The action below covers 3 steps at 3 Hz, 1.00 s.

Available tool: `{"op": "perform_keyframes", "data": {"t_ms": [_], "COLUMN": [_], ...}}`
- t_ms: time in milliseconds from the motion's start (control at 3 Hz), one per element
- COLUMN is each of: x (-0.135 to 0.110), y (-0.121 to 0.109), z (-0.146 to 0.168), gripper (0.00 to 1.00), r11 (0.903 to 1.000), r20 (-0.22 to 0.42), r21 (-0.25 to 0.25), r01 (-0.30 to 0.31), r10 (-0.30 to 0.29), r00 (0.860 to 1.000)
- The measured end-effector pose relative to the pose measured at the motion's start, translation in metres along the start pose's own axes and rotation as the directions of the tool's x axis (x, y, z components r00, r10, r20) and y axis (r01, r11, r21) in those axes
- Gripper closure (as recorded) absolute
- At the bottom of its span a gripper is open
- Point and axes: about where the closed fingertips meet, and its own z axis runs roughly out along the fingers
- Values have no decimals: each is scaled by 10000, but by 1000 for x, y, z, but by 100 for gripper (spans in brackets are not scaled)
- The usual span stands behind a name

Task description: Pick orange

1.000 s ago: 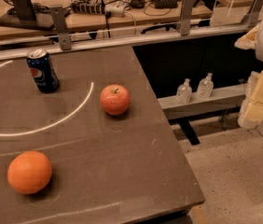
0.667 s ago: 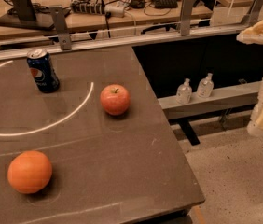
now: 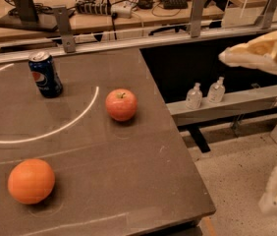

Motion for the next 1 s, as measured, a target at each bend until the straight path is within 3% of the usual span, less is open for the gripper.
{"op": "perform_keyframes", "data": {"t_ms": [333,667,1000], "x": [-22,-21,-20], "y": [-3,-6,-10], "z": [86,80,91], "gripper": [0,0,0], "r11": [9836,9882,9879], "r20": [2189,2052,2490], "r21": [-1802,-1534,-1550], "r01": [90,-12,-3], "r10": [311,330,394], "r00": [9752,9782,9677]}}
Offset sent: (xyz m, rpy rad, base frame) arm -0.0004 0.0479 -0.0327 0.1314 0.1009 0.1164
